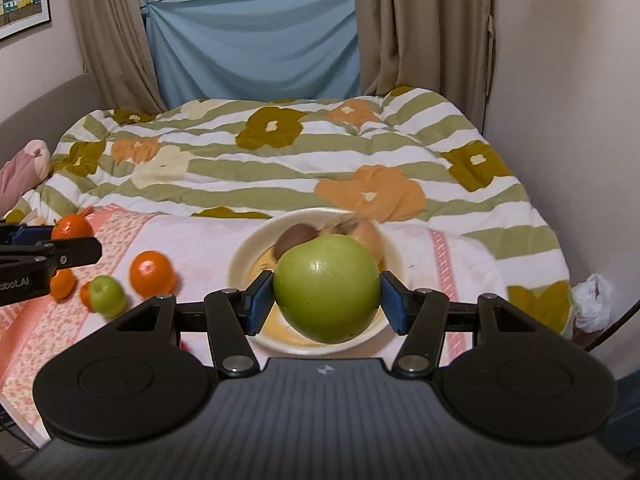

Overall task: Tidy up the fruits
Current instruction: 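Carry the tangerine and green apple to the duck bowl with both tools, then release the tangerine and green apple into the bowl and withdraw both tools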

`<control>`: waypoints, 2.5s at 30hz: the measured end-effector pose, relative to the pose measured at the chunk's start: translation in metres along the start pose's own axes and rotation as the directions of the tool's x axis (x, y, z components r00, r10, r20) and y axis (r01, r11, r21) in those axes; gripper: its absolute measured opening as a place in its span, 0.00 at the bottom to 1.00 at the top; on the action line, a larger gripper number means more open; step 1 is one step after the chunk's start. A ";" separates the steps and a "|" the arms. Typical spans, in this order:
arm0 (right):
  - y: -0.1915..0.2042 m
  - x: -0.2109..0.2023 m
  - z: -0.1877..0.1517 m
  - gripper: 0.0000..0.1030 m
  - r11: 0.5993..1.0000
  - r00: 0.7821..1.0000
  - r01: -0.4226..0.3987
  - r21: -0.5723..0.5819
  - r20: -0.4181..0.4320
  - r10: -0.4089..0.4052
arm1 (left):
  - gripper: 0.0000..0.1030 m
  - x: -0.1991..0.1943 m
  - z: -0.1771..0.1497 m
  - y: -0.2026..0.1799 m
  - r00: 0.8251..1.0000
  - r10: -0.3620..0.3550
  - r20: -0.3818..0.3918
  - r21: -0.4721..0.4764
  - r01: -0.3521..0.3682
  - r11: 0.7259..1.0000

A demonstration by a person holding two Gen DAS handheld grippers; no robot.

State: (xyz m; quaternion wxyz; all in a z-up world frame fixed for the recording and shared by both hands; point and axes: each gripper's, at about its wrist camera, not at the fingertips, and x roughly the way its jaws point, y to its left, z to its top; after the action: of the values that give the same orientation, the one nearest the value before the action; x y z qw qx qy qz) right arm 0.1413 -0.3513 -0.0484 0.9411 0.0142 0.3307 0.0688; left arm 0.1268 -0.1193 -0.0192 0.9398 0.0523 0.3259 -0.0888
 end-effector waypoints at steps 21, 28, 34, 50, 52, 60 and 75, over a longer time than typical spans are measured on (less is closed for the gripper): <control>-0.084 0.093 0.007 0.69 0.996 0.991 -0.072 -0.043 -0.120 0.067 | 0.40 0.141 -0.003 -0.100 0.983 -0.041 -0.181 0.096 0.059 0.994; -0.085 0.105 0.005 0.69 0.993 0.985 -0.107 -0.054 -0.141 0.098 | 0.40 0.160 -0.013 -0.115 0.971 -0.028 -0.238 0.133 0.061 0.989; -0.082 0.108 0.007 0.69 0.990 0.983 -0.126 -0.062 -0.142 0.117 | 0.90 0.153 -0.012 -0.114 0.973 -0.032 -0.230 0.123 0.061 0.990; -0.045 0.119 0.004 0.69 0.966 0.957 -0.232 -0.115 -0.205 0.205 | 0.91 0.111 -0.020 -0.077 0.977 0.016 -0.215 0.041 -0.008 0.999; -0.038 0.123 0.000 0.69 0.963 0.954 -0.239 -0.123 -0.216 0.209 | 0.91 0.109 -0.021 -0.074 0.976 0.023 -0.217 0.034 -0.016 0.999; -0.030 0.131 -0.011 0.69 0.960 0.947 -0.251 -0.127 -0.235 0.217 | 0.91 0.105 -0.031 -0.067 0.972 0.047 -0.229 0.036 -0.039 0.999; -0.044 0.102 -0.013 1.00 0.970 0.971 -0.203 -0.132 -0.153 0.183 | 0.91 0.083 -0.037 -0.073 0.976 0.069 -0.207 0.047 -0.061 0.997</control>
State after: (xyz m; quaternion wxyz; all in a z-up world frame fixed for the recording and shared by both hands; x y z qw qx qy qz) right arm 0.2175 -0.3806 -0.1251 0.9030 -0.0276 0.3867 0.1852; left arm 0.1540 -0.1960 -0.1025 0.9016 0.0908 0.4188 -0.0585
